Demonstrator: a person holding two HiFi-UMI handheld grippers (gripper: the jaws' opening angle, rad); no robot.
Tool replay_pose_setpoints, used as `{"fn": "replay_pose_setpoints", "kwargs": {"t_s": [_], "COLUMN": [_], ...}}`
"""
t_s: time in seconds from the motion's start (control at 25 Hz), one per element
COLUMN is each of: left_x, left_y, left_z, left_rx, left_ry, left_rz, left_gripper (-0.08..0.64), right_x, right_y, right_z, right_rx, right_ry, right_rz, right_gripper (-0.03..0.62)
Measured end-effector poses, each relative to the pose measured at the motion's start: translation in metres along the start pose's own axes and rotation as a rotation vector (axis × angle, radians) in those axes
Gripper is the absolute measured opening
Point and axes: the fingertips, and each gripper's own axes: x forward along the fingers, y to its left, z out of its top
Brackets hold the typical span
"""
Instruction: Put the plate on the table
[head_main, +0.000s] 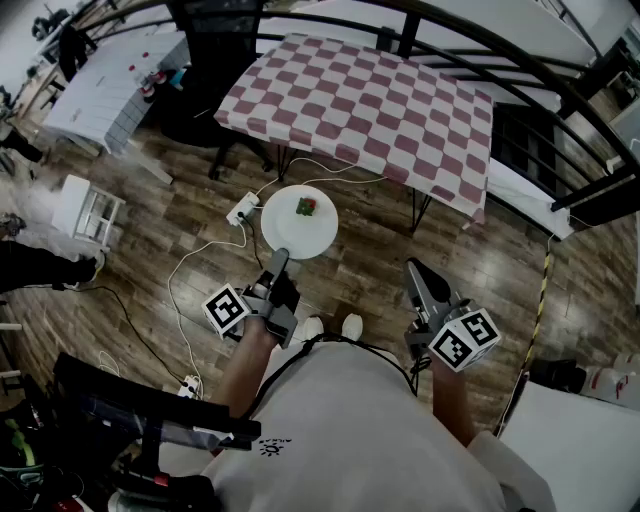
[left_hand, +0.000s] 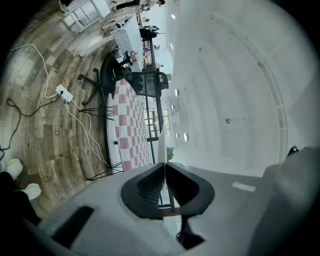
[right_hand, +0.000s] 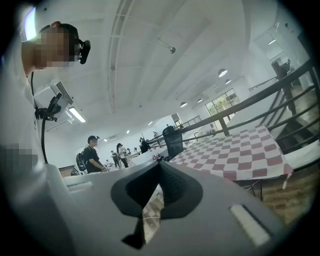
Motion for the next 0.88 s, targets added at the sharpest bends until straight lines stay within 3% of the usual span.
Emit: {"fn": "replay_pose_setpoints", "kwargs": {"t_s": [0.56,0.88], "left_x": [-0.017,-0.022], "left_y": [-0.018,-0.024], "left_z": [0.0,-0.005], "left_rx": [0.014,0.033], "left_ry": [0.032,0.072], "left_rz": [-0.023,-0.026], "left_gripper": [0.018,0.02], "right_x": [-0.004,0.002], "right_y": [0.038,0.048], "right_z": [-0.006,-0.019], "right_rx": [-0.038,-0.052], "right_ry": [0.003,0.057], "right_rz": [0.024,0.035], "right_gripper": [0.009,0.009]}}
